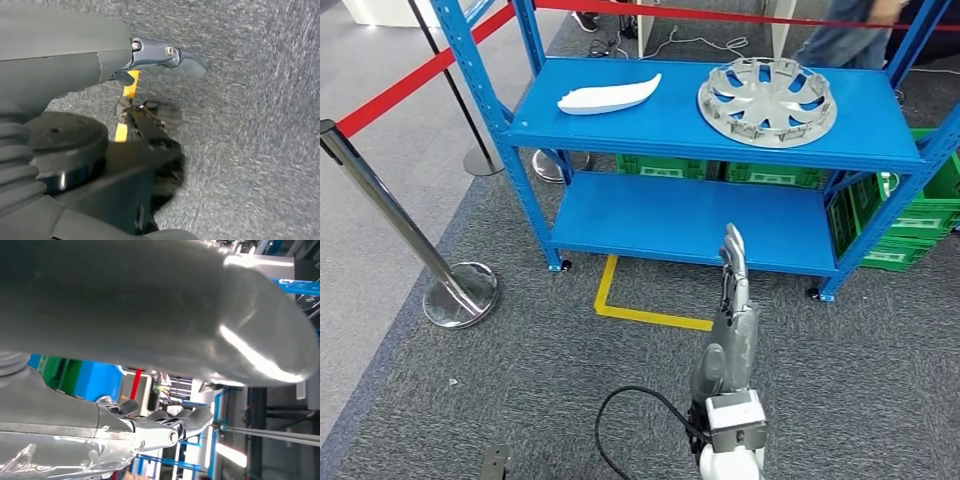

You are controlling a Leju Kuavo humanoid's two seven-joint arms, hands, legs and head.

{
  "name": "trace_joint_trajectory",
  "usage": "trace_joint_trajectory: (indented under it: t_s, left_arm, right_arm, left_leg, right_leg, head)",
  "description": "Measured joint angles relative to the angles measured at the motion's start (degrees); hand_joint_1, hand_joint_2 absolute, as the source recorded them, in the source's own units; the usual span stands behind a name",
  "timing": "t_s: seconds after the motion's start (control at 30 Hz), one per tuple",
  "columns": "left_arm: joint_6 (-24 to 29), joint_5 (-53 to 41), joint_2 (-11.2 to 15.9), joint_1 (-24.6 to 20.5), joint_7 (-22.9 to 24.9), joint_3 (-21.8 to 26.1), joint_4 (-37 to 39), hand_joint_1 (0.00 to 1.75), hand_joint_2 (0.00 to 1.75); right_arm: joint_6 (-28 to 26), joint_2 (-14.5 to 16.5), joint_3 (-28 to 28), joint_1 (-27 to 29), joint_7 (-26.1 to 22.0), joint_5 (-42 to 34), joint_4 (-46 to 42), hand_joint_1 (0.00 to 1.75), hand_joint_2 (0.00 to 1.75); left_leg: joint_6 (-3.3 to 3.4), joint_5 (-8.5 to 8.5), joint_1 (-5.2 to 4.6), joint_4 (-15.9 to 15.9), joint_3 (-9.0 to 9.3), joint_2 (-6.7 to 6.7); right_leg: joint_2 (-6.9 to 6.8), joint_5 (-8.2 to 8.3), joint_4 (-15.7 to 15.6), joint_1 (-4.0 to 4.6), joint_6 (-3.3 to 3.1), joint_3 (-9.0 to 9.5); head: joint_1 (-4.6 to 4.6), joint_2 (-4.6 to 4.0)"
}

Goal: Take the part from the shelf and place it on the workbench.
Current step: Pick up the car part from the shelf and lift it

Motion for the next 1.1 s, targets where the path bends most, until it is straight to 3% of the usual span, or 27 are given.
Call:
trace_joint_trajectory:
  t_s: [0.07,0.2,0.27,0.33,0.37,0.4,0.43,0.5,0.57,0.67,0.73,0.83,0.87,0.9,0.93,1.03,1.1]
  left_arm:
    - [-0.3,0.1,0.0,-0.1,0.0,0.6,0.0,0.0,0.0]
    - [-0.4,0.3,0.0,0.0,-0.1,1.5,0.0,0.0,0.0]
    - [-0.5,0.3,0.0,0.0,-0.1,1.8,0.0,0.0,0.0]
    - [-0.5,0.3,0.0,0.1,-0.1,2.0,0.0,0.0,0.0]
    - [-0.4,0.2,0.0,0.1,-0.1,2.0,0.0,0.0,0.0]
    - [-0.4,-0.1,0.0,0.1,-0.1,2.1,0.0,0.0,0.0]
    - [-0.3,-0.7,0.0,0.1,-0.1,2.1,0.0,0.0,0.0]
    - [-0.5,-1.9,0.0,0.1,-0.7,2.1,0.0,0.0,0.0]
    - [-1.7,-2.6,0.0,0.1,-2.1,2.0,0.0,0.0,0.0]
    - [-4.0,-2.7,0.1,0.1,-4.4,2.0,0.0,0.0,0.0]
    - [-4.8,-2.8,0.1,0.1,-5.4,2.0,0.0,0.0,0.0]
    - [-5.4,-3.1,0.2,0.2,-5.4,2.0,0.0,0.0,0.0]
    - [-5.6,-3.2,0.2,0.2,-5.3,2.0,0.0,0.0,0.0]
    - [-5.6,-3.2,0.3,0.3,-5.0,2.0,0.0,0.0,0.0]
    - [-5.5,-3.2,0.3,0.3,-4.8,2.0,0.0,0.0,0.0]
    - [-5.0,-3.5,0.4,0.2,-3.9,2.0,0.0,0.0,0.0]
    - [-4.6,-4.2,0.4,0.1,-3.0,2.0,0.0,0.0,0.0]
  right_arm:
    - [0.0,0.0,0.0,0.0,-0.3,0.0,0.0,0.0,0.0]
    - [-0.1,0.0,0.0,0.0,-0.4,0.1,0.0,0.0,0.0]
    - [-0.1,0.0,0.0,0.0,-0.4,0.1,0.0,0.0,0.0]
    - [-0.1,-0.1,0.0,0.0,-0.5,0.1,0.1,0.0,0.0]
    - [-0.1,-0.1,0.0,0.0,-0.5,0.0,0.1,0.0,0.0]
    - [0.0,-0.1,0.0,0.0,-0.5,-0.2,0.1,0.0,0.0]
    - [0.1,-0.1,0.0,0.0,-0.6,-0.4,0.2,0.0,0.0]
    - [0.5,-0.1,0.0,0.0,-1.0,-0.7,0.2,0.0,0.0]
    - [0.9,-0.1,0.0,0.0,-1.4,-0.9,0.2,0.0,0.0]
    - [1.5,-0.1,0.0,0.0,-1.7,-1.3,0.3,0.0,0.0]
    - [1.7,-0.1,0.0,0.0,-1.9,-1.5,0.4,0.0,0.0]
    - [2.3,-0.1,0.0,0.0,-1.8,-1.8,0.5,0.0,0.0]
    - [2.5,-0.1,0.0,0.0,-1.8,-1.9,0.6,0.0,0.0]
    - [2.6,-0.1,0.0,0.0,-1.7,-2.0,0.6,0.0,0.0]
    - [2.8,-0.1,0.0,0.0,-1.7,-2.1,0.7,0.0,0.0]
    - [3.7,-0.1,0.0,-0.1,-1.8,-2.8,0.7,0.0,0.0]
    - [4.0,-0.1,0.0,-0.1,-2.0,-2.8,0.7,0.0,0.0]
  left_leg:
    - [0.53,1.41,-0.1,-5.1,2.5,0.02]
    - [2.16,1.5,-0.17,-6.1,2.74,-0.02]
    - [2.79,1.59,-0.05,-6.2,2.82,0.04]
    - [3.07,1.54,-0.14,-6.2,2.81,0.07]
    - [3.11,1.52,-0.18,-6.2,2.83,0.08]
    - [3.13,1.49,-0.21,-6.2,2.86,0.08]
    - [3.12,1.45,-0.23,-6.1,2.93,0.06]
    - [2.92,1.29,-0.27,-6.1,3.13,-0.03]
    - [2.34,1.13,-0.42,-5.9,3.16,-0.12]
    - [1.3,1.14,-0.35,-6.0,3.14,-0.1]
    - [0.67,-0.12,-0.28,-4.7,2.53,-0.04]
    - [-0.06,-5.27,-0.12,5.3,-2.22,-0.01]
    - [-0.21,-6.19,-0.07,8.4,-3.77,-0.01]
    - [-0.27,-5.98,-0.04,9.6,-4.47,0.0]
    - [-0.26,-4.69,-0.01,8.6,-4.1,0.0]
    - [0.04,0.66,0.09,-1.7,0.82,0.12]
    - [0.63,1.46,0.04,-5.5,2.57,0.14]
  right_leg:
    - [0.03,-0.05,0.0,0.19,0.61,-0.04]
    - [-0.05,-0.48,0.3,0.12,1.97,-0.28]
    - [-0.2,-3.27,5.0,0.1,2.38,-2.48]
    - [-0.23,-6.64,12.7,0.13,2.5,-6.18]
    - [-0.23,-7.28,15.2,0.14,2.5,-7.49]
    - [-0.23,-6.83,15.7,0.15,2.45,-7.84]
    - [-0.24,-5.37,13.9,0.15,2.33,-7.05]
    - [-0.23,-1.65,6.1,0.16,2.0,-3.26]
    - [-0.13,0.04,0.7,0.23,1.58,-0.56]
    - [0.1,0.23,-0.1,0.41,0.73,-0.26]
    - [0.03,0.42,-0.3,0.19,0.15,-0.16]
    - [-0.11,0.46,-0.4,0.03,-0.27,-0.17]
    - [-0.11,0.45,-0.4,0.04,-0.31,-0.19]
    - [-0.09,0.45,-0.4,0.04,-0.31,-0.19]
    - [-0.06,0.44,-0.4,0.03,-0.29,-0.15]
    - [0.06,0.29,-0.3,0.16,0.1,-0.08]
    - [0.11,0.3,-0.3,0.43,0.69,-0.22]
  head:
    - [-0.04,0.0]
    - [0.14,0.0]
    - [0.49,0.0]
    - [0.7,0.0]
    - [0.69,0.0]
    - [0.7,0.0]
    - [0.7,0.0]
    - [0.72,0.0]
    - [0.65,0.0]
    - [0.6,0.0]
    - [0.46,0.0]
    - [0.08,0.0]
    - [0.07,0.0]
    - [0.06,0.0]
    - [0.05,0.0]
    - [0.0,0.0]
    - [0.06,0.0]
